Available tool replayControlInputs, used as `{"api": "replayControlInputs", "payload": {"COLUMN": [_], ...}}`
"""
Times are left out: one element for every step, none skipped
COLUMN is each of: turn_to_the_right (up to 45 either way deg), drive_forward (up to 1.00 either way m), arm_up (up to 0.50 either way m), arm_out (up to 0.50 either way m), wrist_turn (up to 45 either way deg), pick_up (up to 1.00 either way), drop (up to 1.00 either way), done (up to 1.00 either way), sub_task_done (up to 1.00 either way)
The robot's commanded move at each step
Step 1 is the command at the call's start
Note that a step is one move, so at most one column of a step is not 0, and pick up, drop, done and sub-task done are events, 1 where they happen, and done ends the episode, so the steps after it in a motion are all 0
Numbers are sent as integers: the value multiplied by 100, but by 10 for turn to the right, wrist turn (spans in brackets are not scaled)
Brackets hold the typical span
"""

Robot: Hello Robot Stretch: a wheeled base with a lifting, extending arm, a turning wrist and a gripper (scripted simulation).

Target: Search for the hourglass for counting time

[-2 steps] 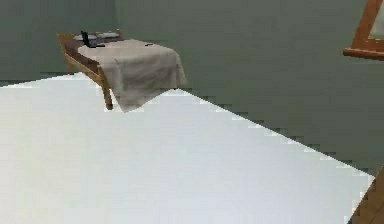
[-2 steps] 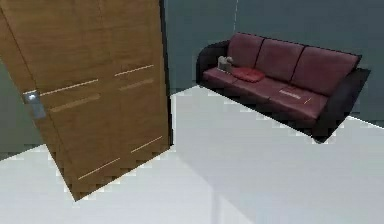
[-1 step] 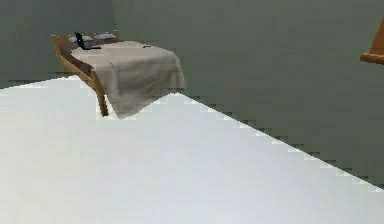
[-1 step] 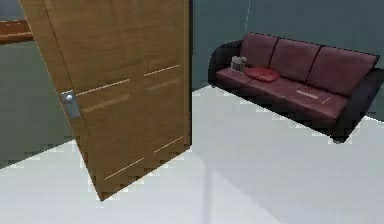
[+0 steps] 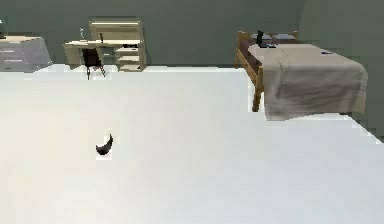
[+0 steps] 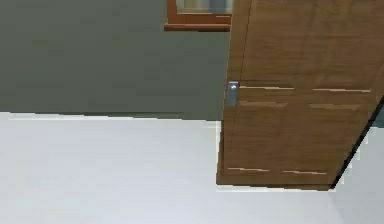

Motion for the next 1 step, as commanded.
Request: {"api": "replayControlInputs", "payload": {"turn_to_the_right": [0], "drive_forward": [10], "arm_up": [0], "arm_out": [0], "wrist_turn": [0], "pick_up": [0], "drop": [0], "done": [0], "sub_task_done": [0]}}
